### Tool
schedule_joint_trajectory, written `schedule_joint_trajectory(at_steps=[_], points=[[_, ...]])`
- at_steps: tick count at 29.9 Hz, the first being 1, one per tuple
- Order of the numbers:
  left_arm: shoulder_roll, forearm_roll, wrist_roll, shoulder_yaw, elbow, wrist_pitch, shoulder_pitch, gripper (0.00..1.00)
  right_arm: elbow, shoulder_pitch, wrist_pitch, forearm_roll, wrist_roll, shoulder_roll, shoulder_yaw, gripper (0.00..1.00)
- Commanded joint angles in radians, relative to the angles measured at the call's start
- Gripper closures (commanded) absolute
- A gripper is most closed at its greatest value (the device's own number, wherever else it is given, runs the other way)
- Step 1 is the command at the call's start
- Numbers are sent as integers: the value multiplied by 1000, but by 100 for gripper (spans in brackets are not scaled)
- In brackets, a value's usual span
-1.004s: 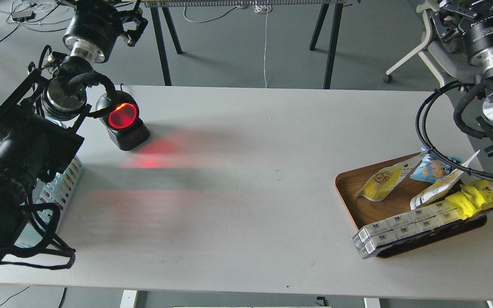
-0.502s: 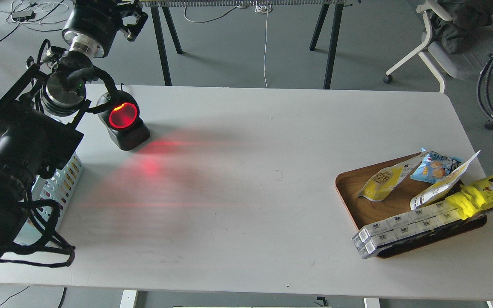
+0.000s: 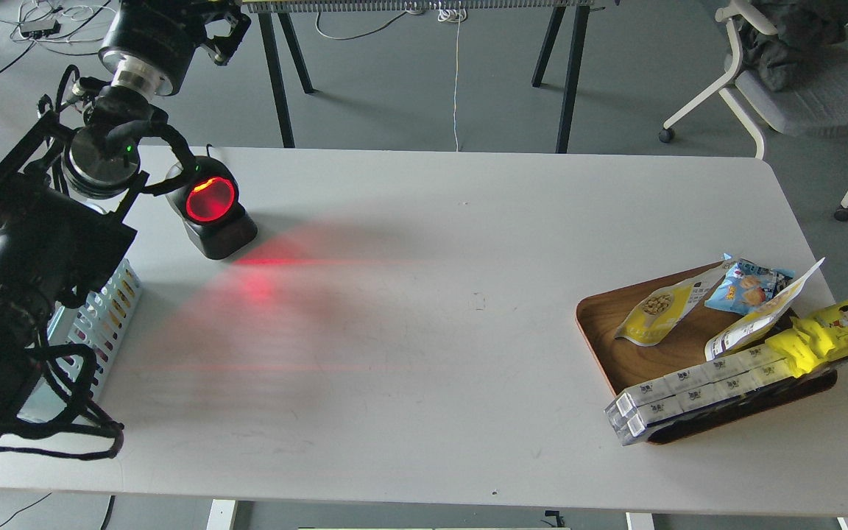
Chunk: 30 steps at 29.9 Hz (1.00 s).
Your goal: Scan snack and place in basket
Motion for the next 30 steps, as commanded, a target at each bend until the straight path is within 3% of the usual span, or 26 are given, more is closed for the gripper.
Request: schedule_joint_trajectory(at_steps=[1,6,8,17,25,30], points=[[-3,0,0,0,0,-2,0,0,106,139,0,-133,9,7,-172,0],[-11,-2,-2,-3,0,3,0,0,245,305,0,-351,34,11,-354,0],[-13,-2,-2,-3,0,1,0,0,272,369,0,-440,64,19,-424,0],[-11,-2,-2,-6,-1,7,3,0,498,480,-9,-737,64,10,-582,1],[-11,-2,-2,-11,-58,40,3,0,558,480,-177,-1128,64,-84,-772,1],[-14,-2,-2,-9,-58,41,4,0,558,464,-261,-1190,64,-85,-859,3]])
